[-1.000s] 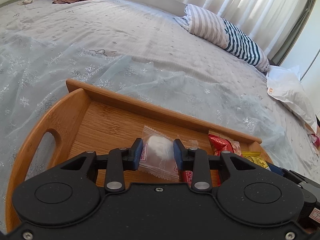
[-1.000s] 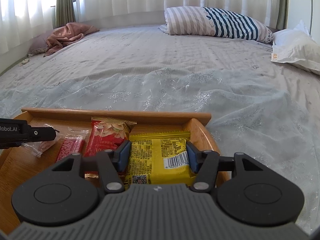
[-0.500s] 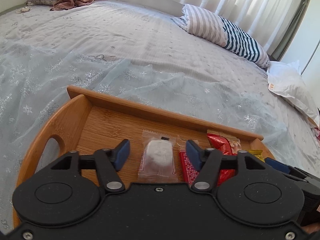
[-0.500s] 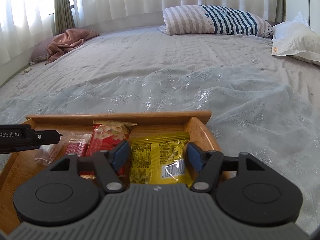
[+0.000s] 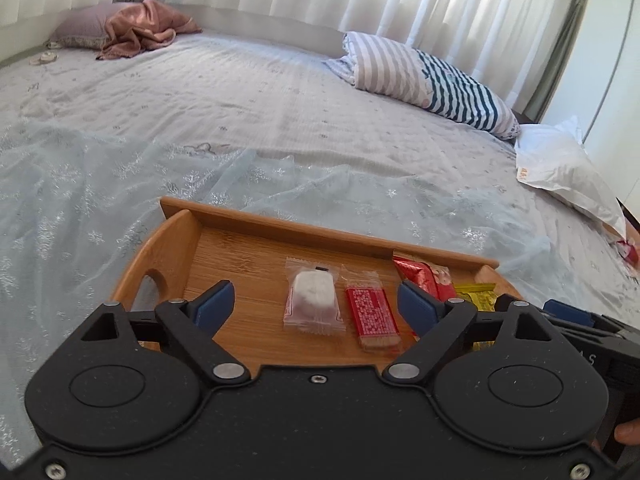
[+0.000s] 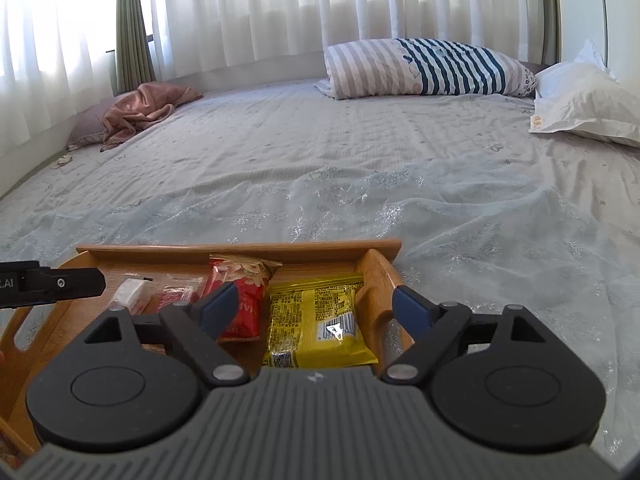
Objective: Organize snacks
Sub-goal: 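Withdraw both open tools from the tray back over the snack pile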
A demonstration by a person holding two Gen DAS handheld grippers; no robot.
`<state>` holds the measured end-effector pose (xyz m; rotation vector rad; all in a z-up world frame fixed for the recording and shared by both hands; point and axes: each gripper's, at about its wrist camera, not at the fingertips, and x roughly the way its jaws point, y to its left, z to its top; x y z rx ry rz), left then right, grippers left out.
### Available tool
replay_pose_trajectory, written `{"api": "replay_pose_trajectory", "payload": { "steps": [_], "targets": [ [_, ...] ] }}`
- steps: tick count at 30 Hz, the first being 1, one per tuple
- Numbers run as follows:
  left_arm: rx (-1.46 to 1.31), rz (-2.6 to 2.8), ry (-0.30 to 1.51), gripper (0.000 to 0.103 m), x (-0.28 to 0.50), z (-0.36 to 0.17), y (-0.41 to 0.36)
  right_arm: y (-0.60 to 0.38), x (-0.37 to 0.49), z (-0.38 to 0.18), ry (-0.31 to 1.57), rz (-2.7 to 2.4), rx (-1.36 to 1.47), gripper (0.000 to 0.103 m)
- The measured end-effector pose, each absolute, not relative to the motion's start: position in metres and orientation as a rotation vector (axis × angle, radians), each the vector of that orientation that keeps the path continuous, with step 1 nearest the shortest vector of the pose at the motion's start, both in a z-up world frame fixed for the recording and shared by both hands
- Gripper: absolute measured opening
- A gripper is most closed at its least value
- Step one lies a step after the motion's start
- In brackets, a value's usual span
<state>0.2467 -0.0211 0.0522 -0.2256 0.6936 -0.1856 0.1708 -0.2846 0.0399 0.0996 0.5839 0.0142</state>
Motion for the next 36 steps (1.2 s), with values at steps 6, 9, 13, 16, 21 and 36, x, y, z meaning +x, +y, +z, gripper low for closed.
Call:
{"api": "replay_pose_trajectory", "payload": {
  "steps": [6,9,13,16,21,36],
  "targets": [
    [-0.211,-0.211,0.654,0.091,0.212,0.067,-0.017,-0.279,0.145,0.051,0.535,0.022,0.054,0.103],
    [-0.209,-0.222,0.638,0.093,0.198,0.072,-0.014,-0.276,0.136,0.056,0.517,0.025,0.043,0.103],
    [-0.208,-0.238,0.618,0.094,0.177,0.08,-0.011,-0.275,0.123,0.06,0.503,0.039,0.059,0.103],
    [-0.195,-0.245,0.596,0.095,0.161,0.085,-0.009,-0.271,0.112,0.061,0.499,0.045,0.054,0.103],
    [-0.187,-0.252,0.568,0.097,0.136,0.09,-0.005,-0.264,0.091,0.062,0.481,0.06,0.034,0.103],
    [-0.14,-0.248,0.541,0.098,0.078,0.081,0.006,-0.264,0.048,0.057,0.47,0.093,0.068,0.103]
  ]
}}
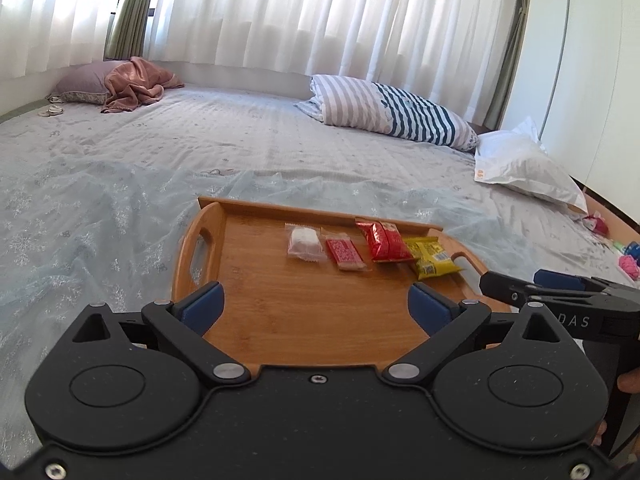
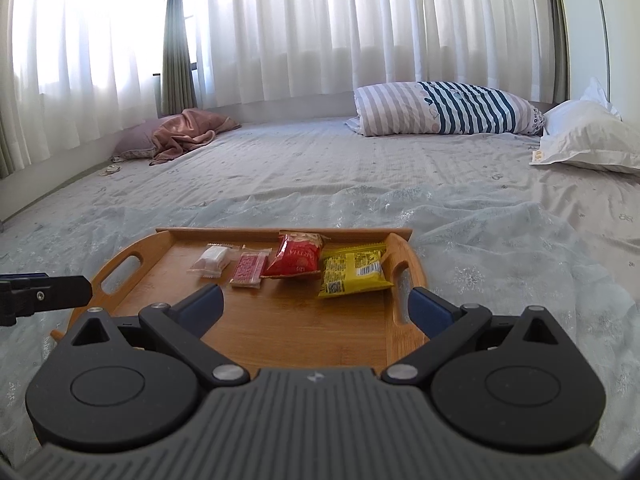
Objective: Organize snacks
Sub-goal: 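Withdraw both open tools from the tray back over the snack pile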
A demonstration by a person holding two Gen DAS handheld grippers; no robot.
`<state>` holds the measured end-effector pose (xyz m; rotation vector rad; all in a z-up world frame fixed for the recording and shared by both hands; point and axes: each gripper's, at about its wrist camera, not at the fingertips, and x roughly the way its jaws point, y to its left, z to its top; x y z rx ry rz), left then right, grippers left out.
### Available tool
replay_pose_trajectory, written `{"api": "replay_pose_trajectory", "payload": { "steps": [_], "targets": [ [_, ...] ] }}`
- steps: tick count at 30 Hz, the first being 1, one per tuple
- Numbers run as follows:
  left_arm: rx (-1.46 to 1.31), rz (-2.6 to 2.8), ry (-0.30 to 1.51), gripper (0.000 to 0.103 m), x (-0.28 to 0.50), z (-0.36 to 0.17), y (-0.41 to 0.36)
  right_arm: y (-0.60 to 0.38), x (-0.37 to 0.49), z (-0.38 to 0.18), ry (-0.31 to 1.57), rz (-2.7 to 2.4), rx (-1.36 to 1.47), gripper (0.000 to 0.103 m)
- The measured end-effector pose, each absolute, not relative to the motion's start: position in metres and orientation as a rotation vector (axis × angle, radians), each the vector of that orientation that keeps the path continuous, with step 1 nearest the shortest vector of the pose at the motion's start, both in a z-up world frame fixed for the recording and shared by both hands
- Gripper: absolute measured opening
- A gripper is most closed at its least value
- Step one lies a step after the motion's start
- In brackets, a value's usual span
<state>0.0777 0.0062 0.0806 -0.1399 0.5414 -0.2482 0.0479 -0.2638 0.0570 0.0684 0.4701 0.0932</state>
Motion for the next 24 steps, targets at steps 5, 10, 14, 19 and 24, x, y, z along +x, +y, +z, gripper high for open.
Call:
{"api": "replay_pose_trajectory", "payload": {
  "steps": [5,10,14,19,24],
  "targets": [
    [-0.125,-0.239,0.53,0.099,0.064,0.076,0.009,-0.262,0.033,0.051,0.458,0.089,0.068,0.103],
    [-0.102,-0.226,0.53,0.099,0.053,0.069,0.011,-0.261,0.024,0.043,0.463,0.095,0.078,0.103],
    [-0.089,-0.21,0.528,0.099,0.045,0.064,0.013,-0.256,0.016,0.036,0.463,0.094,0.061,0.103],
    [-0.078,-0.201,0.522,0.099,0.035,0.057,0.014,-0.247,0.005,0.029,0.46,0.095,0.023,0.103],
    [-0.049,-0.199,0.509,0.099,0.025,0.05,0.012,-0.239,-0.007,0.021,0.454,0.113,0.008,0.103]
  ]
}}
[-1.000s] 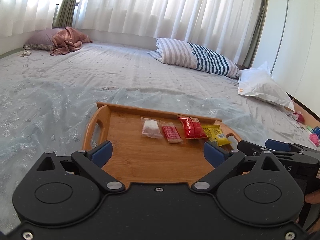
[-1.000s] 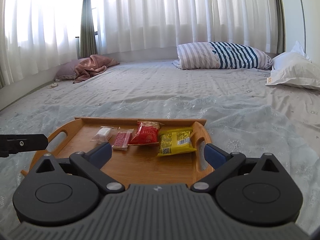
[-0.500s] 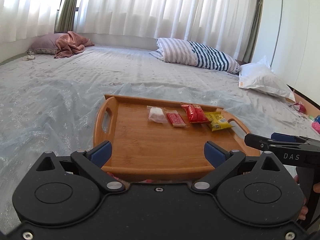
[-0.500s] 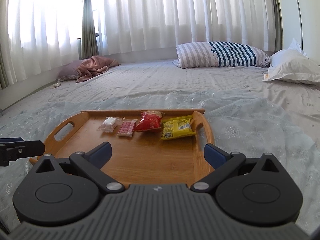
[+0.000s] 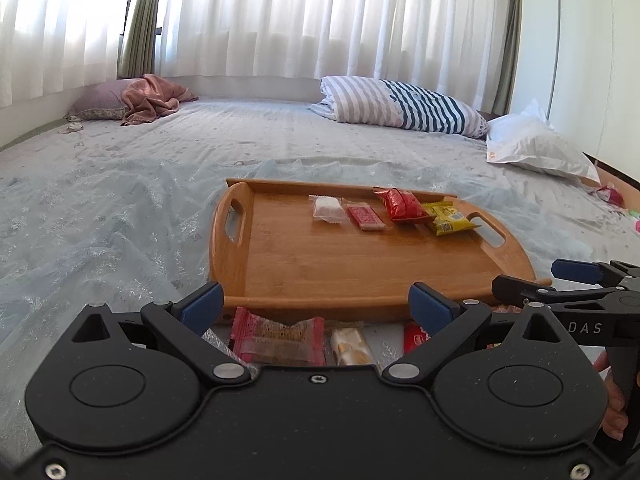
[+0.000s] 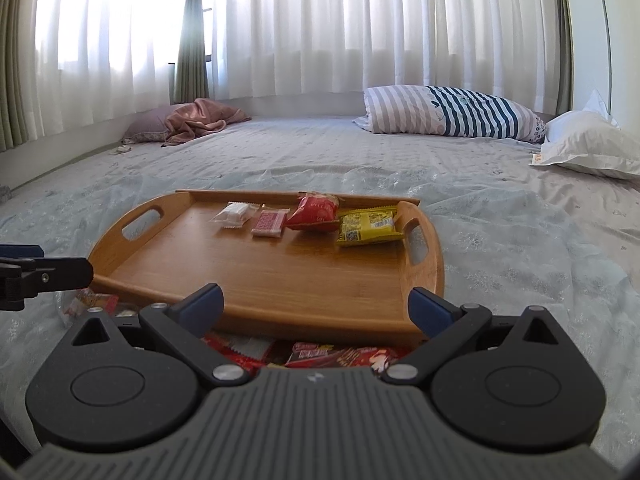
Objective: Organize snacks
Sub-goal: 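Withdraw both open tools from the tray back over the snack pile, then grasp the brown chocolate packet with the left tool while the right tool grasps the red wafer bar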
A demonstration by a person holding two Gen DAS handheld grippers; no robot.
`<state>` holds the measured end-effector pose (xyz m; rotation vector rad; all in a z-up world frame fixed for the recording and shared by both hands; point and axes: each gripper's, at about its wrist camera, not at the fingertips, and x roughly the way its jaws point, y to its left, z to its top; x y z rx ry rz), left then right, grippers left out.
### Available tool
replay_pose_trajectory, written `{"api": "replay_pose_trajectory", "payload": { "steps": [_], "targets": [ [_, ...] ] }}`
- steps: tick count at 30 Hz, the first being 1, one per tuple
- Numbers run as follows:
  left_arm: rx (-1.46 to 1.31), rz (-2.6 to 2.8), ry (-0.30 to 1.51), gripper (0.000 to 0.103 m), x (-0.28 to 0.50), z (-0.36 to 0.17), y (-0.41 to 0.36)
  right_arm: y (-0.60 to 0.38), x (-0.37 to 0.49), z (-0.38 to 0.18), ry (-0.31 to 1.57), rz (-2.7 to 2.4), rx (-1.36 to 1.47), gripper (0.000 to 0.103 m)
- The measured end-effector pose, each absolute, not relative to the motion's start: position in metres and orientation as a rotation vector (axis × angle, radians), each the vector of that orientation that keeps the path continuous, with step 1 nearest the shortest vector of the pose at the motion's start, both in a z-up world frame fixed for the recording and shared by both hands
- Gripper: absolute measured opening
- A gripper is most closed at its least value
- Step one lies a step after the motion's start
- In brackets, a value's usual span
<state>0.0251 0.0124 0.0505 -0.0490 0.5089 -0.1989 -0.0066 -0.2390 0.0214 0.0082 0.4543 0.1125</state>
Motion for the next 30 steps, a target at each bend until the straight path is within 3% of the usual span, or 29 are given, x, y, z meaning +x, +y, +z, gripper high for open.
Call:
{"api": "replay_pose_trajectory", "payload": {
  "steps": [23,30],
  "targets": [
    [-0.001,-0.193,0.51,0.099,-0.002,0.02,0.012,-0.223,-0.031,-0.01,0.494,0.114,-0.026,0.103],
    [-0.013,-0.198,0.536,0.092,-0.004,0.013,0.015,-0.219,-0.033,-0.014,0.501,0.119,-0.026,0.103]
  ]
}}
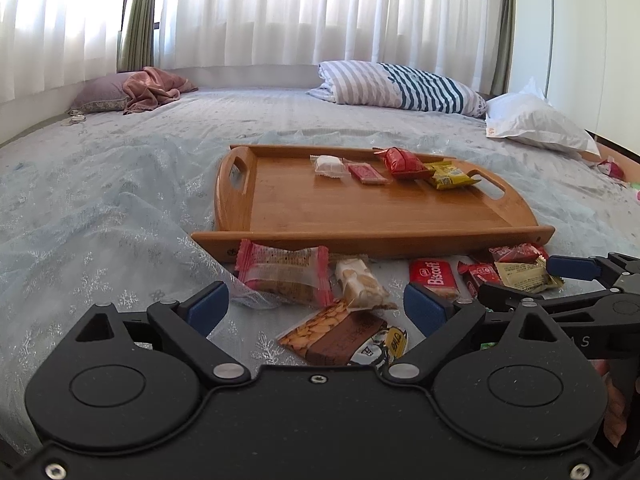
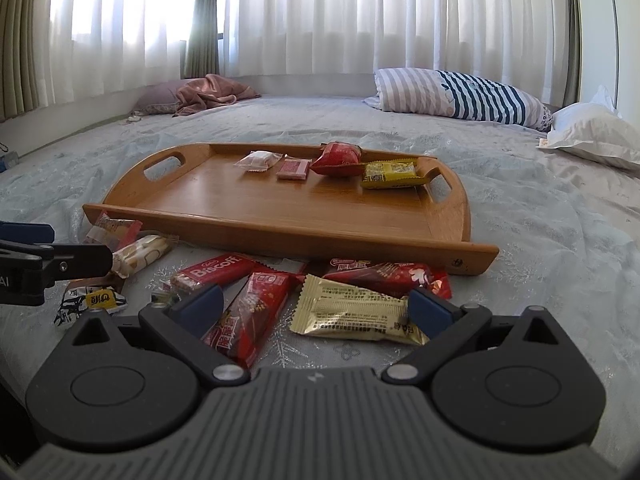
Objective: Organize snacks
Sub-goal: 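Grasp the brown chocolate packet with the left tool while the right tool grasps the red wafer bar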
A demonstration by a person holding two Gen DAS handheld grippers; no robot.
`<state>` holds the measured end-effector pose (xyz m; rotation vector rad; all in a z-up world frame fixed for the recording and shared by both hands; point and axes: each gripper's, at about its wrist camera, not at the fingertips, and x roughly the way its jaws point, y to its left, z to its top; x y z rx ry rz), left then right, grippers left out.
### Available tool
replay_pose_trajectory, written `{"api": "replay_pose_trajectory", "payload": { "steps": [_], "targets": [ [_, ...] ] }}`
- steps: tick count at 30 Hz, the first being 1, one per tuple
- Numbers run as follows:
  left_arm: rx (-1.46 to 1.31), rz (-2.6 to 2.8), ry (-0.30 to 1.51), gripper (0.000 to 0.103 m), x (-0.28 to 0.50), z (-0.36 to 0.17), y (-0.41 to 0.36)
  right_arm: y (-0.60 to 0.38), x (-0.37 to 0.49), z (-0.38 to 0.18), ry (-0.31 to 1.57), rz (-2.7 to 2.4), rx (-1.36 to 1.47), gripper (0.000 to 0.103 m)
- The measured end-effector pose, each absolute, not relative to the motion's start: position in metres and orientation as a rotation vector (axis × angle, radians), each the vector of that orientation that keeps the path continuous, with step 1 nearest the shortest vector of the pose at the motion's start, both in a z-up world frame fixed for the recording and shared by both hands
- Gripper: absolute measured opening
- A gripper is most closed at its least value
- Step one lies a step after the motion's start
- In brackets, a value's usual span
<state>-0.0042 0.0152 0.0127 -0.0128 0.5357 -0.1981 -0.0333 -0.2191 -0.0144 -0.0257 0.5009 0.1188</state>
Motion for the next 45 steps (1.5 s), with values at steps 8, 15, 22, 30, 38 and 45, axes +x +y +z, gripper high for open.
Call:
{"api": "replay_pose_trajectory", "payload": {
  "steps": [8,15,22,30,38,45],
  "targets": [
    [-0.026,-0.209,0.575,0.065,-0.006,0.008,0.016,-0.217,-0.037,-0.015,0.494,0.145,-0.021,0.103],
    [-0.046,-0.226,0.593,0.057,-0.011,0.009,0.016,-0.215,-0.043,-0.013,0.482,0.168,-0.011,0.103],
    [-0.009,-0.254,0.608,0.078,-0.021,0.002,0.009,-0.213,-0.053,-0.011,0.484,0.191,-0.005,0.1],
    [0.034,-0.246,0.599,0.075,-0.014,-0.006,-0.002,-0.205,-0.056,-0.012,0.481,0.198,-0.033,0.074],
    [0.004,-0.244,0.594,0.05,-0.014,-0.001,0.0,-0.192,-0.05,-0.017,0.471,0.212,-0.039,0.038],
    [-0.033,-0.242,0.601,0.046,-0.016,0.006,0.006,-0.192,-0.058,-0.012,0.428,0.185,-0.068,0.028]
  ]
}}
